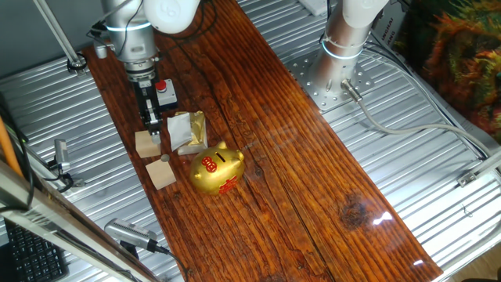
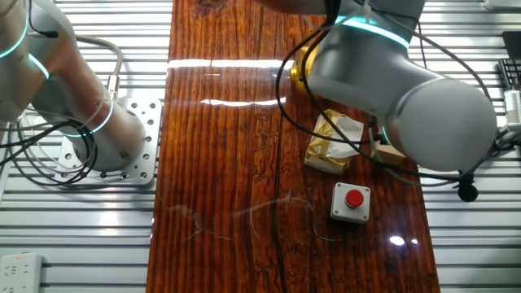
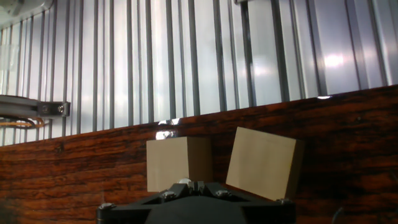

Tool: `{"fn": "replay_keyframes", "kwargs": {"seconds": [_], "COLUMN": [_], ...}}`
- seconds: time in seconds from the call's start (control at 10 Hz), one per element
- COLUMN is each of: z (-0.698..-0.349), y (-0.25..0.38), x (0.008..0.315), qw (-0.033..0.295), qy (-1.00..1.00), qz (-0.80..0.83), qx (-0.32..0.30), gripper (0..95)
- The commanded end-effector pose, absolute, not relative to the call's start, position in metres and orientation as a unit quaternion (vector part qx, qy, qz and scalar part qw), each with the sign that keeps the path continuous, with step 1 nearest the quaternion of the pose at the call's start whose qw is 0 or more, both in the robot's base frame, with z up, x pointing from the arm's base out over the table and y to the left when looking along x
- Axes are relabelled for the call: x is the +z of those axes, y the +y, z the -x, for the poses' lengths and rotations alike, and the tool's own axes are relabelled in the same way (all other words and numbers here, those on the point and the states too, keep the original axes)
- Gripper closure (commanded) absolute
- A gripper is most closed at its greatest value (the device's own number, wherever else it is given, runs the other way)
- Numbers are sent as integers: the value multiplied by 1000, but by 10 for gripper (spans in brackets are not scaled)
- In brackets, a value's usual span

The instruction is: Drop coins into a piggy bank

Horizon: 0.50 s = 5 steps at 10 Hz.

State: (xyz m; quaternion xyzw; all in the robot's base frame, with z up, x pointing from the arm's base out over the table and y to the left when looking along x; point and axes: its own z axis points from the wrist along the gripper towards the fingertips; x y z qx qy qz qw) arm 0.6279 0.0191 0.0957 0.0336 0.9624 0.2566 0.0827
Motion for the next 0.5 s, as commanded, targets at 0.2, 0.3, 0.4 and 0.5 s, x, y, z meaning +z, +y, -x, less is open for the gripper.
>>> {"fn": "replay_keyframes", "kwargs": {"seconds": [0.2, 0.3, 0.4, 0.5], "z": [-624, -623, -623, -623], "y": [19, 19, 20, 20], "x": [92, 92, 91, 90], "qw": [82, 81, 81, 81], "qy": [961, 961, 961, 960], "qz": [-37, -36, -36, -36], "qx": [262, 262, 263, 264], "gripper": [950, 950, 950, 950]}}
